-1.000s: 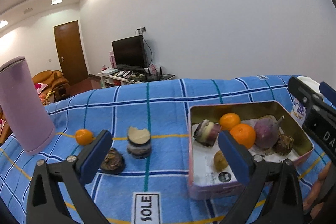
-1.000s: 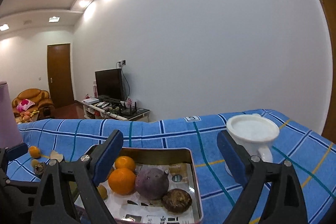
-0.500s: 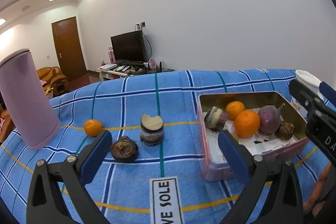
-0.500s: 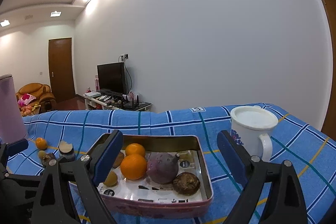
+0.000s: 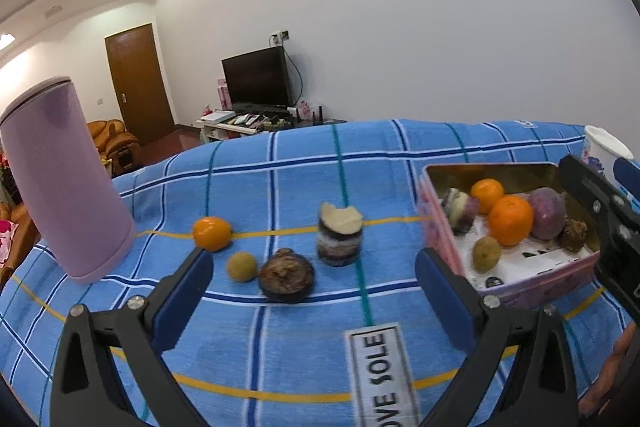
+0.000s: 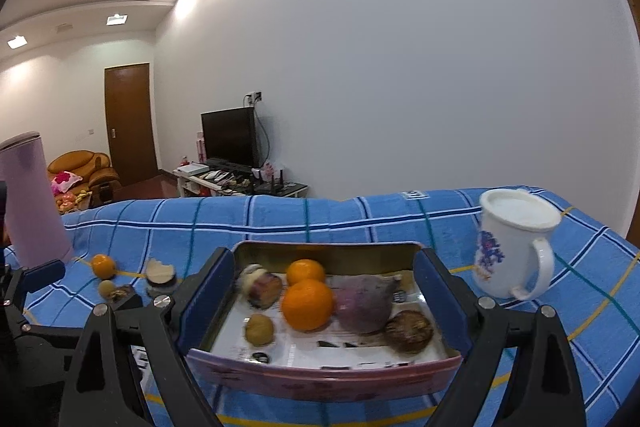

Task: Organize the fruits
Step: 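Move both open grippers toward the remaining produce beside the kettle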

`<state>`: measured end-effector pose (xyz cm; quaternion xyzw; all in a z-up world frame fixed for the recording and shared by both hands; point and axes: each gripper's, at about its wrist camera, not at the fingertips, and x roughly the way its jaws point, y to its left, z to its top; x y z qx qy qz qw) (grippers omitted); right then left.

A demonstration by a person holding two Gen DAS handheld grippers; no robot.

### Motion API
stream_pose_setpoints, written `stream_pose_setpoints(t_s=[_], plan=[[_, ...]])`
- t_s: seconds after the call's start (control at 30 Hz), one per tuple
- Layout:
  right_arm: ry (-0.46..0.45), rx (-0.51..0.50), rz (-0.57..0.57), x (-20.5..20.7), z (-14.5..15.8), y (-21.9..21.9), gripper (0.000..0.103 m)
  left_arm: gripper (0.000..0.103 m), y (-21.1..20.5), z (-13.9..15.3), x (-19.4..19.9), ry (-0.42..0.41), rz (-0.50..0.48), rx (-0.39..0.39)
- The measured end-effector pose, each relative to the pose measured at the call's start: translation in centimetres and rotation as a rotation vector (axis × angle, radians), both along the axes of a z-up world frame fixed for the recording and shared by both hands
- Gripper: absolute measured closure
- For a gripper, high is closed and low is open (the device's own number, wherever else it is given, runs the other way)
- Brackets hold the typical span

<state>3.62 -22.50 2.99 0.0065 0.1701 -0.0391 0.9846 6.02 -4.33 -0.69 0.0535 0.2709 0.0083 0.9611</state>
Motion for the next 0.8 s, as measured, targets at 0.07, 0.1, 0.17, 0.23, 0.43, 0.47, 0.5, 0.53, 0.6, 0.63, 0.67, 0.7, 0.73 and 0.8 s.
stream_pose_setpoints(t_s=[0.07, 0.1, 0.17, 0.23, 0.43, 0.47, 0.5, 0.53, 0.6, 0.63, 0.67, 0.7, 0.73, 0.8], plan=[[0.002, 0.009, 0.007, 0.2, -0.1, 0.6, 0.011, 0.0, 0.6, 0.0, 0.1, 0.001, 0.006, 0.006], [0.002, 0.012, 0.01, 0.2, -0.1, 0.9, 0.011, 0.0, 0.9, 0.0, 0.2, -0.002, 0.01, 0.011], [0.004, 0.011, 0.021, 0.4, -0.2, 1.6, 0.011, 0.0, 1.5, 0.0, 0.3, -0.005, 0.02, 0.018], [0.006, 0.005, 0.03, 0.6, -0.3, 2.4, 0.011, 0.0, 2.2, 0.0, 0.4, -0.005, 0.031, 0.013], [0.016, 0.015, 0.055, 1.3, -0.5, 4.2, 0.011, 0.0, 3.8, -0.1, 0.7, -0.003, 0.055, 0.024], [0.018, 0.015, 0.059, 1.4, -0.5, 4.5, 0.011, 0.0, 4.0, -0.1, 0.8, -0.003, 0.059, 0.025], [0.02, 0.015, 0.063, 1.5, -0.5, 4.8, 0.011, 0.0, 4.5, -0.1, 0.9, -0.003, 0.066, 0.026], [0.022, 0.016, 0.069, 1.6, -0.6, 5.3, 0.011, 0.0, 4.8, -0.1, 1.0, -0.002, 0.072, 0.027], [0.027, 0.018, 0.076, 1.8, -0.6, 5.8, 0.011, 0.0, 5.8, -0.2, 1.3, 0.006, 0.089, 0.029], [0.031, 0.021, 0.079, 1.9, -0.7, 6.1, 0.011, 0.0, 6.3, -0.2, 1.4, 0.011, 0.098, 0.027], [0.033, 0.023, 0.081, 2.0, -0.8, 6.4, 0.011, 0.0, 6.9, -0.3, 1.6, 0.018, 0.108, 0.024], [0.036, 0.026, 0.083, 2.1, -0.8, 6.7, 0.011, 0.0, 7.7, -0.4, 1.9, 0.027, 0.121, 0.019], [0.04, 0.028, 0.088, 2.3, -0.8, 7.0, 0.011, 0.0, 8.3, -0.5, 2.1, 0.034, 0.132, 0.014], [0.051, 0.029, 0.099, 2.5, -0.9, 7.6, 0.011, 0.0, 9.8, -0.7, 2.5, 0.05, 0.158, 0.007]])
